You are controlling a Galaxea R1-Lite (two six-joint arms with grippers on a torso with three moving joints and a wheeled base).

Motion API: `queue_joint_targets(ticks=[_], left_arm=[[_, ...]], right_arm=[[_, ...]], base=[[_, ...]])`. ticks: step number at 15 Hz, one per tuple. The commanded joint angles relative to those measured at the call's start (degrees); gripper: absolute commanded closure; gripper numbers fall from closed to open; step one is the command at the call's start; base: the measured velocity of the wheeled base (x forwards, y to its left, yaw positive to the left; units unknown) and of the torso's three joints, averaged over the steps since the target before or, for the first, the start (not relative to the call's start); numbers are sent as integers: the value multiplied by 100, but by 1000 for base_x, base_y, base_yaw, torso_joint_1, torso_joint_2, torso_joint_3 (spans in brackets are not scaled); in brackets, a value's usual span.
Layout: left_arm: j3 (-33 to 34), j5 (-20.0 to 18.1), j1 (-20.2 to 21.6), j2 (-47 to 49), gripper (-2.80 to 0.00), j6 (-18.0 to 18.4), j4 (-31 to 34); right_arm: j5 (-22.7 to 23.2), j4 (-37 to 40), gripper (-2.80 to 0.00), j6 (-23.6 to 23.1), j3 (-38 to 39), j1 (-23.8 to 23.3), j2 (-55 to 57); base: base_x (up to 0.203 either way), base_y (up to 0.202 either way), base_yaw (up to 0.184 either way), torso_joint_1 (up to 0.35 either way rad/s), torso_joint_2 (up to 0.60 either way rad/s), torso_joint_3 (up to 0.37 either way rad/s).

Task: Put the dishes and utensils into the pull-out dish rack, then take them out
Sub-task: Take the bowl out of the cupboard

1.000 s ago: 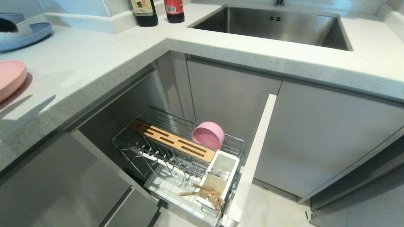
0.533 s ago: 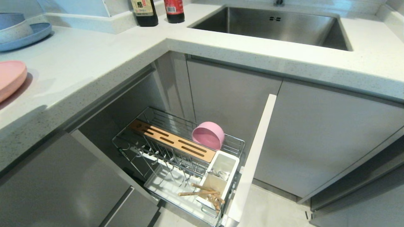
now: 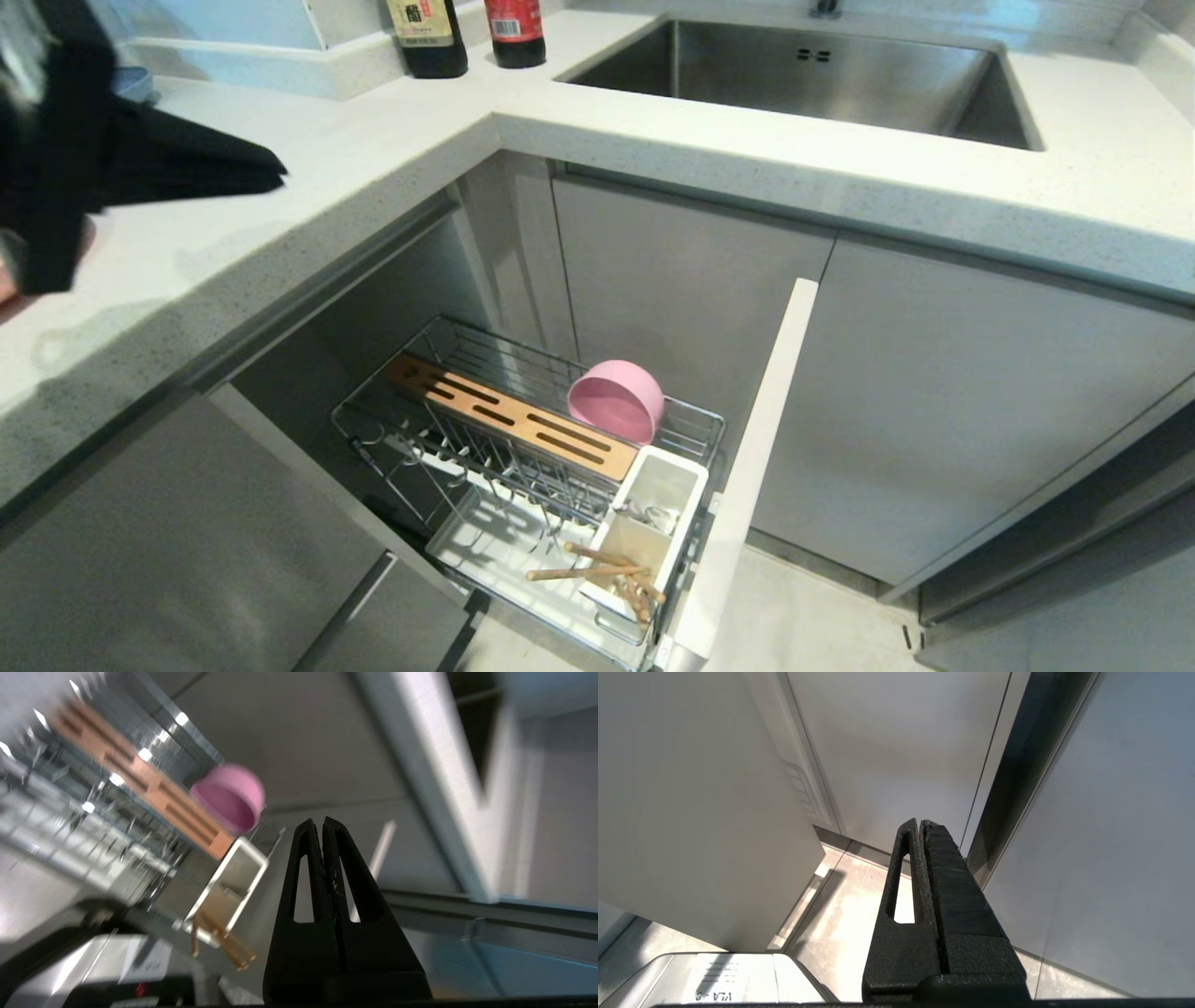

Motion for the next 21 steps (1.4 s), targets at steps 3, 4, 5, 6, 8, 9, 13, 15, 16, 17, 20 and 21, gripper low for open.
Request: queue_joint_targets(ticks=[3,4,5,6,8,9,13,15,16,17,20,21], left_arm=[[481,292,-601,1106,0,-470,4],[548,298,-674,1298,0,-564,-3],[636,301,-738,1494,0,-618,-46],[801,303,-765,1660,0,-649,-251],[1208,325,-778,1923,-280,-653,-849],[1342,339,-776,2055,-280,-646,-1120],[1459,343,-759,2704,-280,-662,-1757],[1418,295,-754,3015,-280,-633,-2217],[1412,273,-740,3198,-280,-624,-2402],[1419,262,-693,3380,-280,-617,-2549],[1428,251,-493,3901,-280,-595,-3314],[1419,251,-420,4029,-280,-504,-3478]], right_arm=[[-4,-4,0,0,9,2,0],[-4,-4,0,0,9,2,0],[-4,-4,0,0,9,2,0],[2,-4,0,0,9,2,0],[-3,-3,0,0,8,2,0],[4,-3,0,0,9,2,0],[-4,-4,0,0,9,9,0],[4,4,0,0,9,2,0],[-4,-2,0,0,9,2,0],[4,-4,0,0,9,2,0],[0,0,0,0,9,2,0],[-4,5,0,0,9,2,0]], base=[[0,0,0,0,0,0],[0,0,0,0,0,0],[0,0,0,0,0,0],[0,0,0,0,0,0],[0,0,0,0,0,0],[0,0,0,0,0,0],[0,0,0,0,0,0],[0,0,0,0,0,0],[0,0,0,0,0,0],[0,0,0,0,0,0],[0,0,0,0,0,0],[0,0,0,0,0,0]])
